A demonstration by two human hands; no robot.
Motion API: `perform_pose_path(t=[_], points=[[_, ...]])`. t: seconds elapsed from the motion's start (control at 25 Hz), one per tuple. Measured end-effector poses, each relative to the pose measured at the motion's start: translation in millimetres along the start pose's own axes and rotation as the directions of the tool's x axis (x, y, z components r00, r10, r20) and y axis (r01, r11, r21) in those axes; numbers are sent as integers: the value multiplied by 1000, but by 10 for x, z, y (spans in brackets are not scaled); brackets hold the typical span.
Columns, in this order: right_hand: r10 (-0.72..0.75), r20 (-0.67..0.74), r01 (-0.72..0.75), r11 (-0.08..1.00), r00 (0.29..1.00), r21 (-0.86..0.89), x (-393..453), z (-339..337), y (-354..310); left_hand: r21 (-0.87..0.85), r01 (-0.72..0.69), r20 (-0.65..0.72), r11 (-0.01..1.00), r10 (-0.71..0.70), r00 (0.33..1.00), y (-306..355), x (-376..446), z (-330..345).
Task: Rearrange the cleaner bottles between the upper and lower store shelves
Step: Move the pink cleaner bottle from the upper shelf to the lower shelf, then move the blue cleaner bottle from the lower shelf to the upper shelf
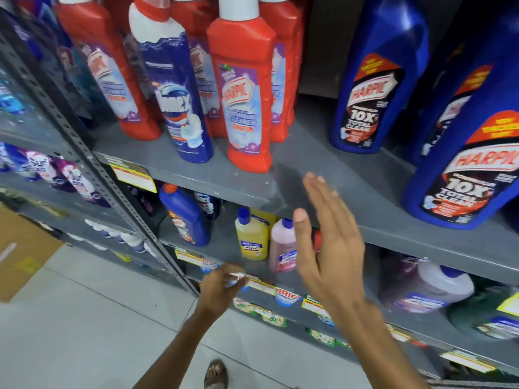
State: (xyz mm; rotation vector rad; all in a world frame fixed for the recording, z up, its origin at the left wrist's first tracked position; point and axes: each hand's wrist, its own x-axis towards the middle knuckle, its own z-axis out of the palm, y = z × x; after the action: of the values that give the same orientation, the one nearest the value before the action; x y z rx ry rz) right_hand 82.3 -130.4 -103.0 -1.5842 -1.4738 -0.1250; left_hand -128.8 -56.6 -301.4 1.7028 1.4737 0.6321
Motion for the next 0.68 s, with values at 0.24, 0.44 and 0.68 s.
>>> perform_pose_path(t=[0.24, 0.44, 0.68], points=[[-55, 405, -28, 980, 913, 198, -689, 1432, -288, -104, 178, -176, 979, -194, 965, -518, 709, -1120], [268, 614, -260, 960, 742, -105, -814, 2710, -26, -269, 284, 47, 920, -283, 958, -705, 1475, -1622], [398, 602, -232, 913, 692, -336, -896, 3595, 278, -433, 459, 429, 776, -271, 862, -863, 2007, -1773]])
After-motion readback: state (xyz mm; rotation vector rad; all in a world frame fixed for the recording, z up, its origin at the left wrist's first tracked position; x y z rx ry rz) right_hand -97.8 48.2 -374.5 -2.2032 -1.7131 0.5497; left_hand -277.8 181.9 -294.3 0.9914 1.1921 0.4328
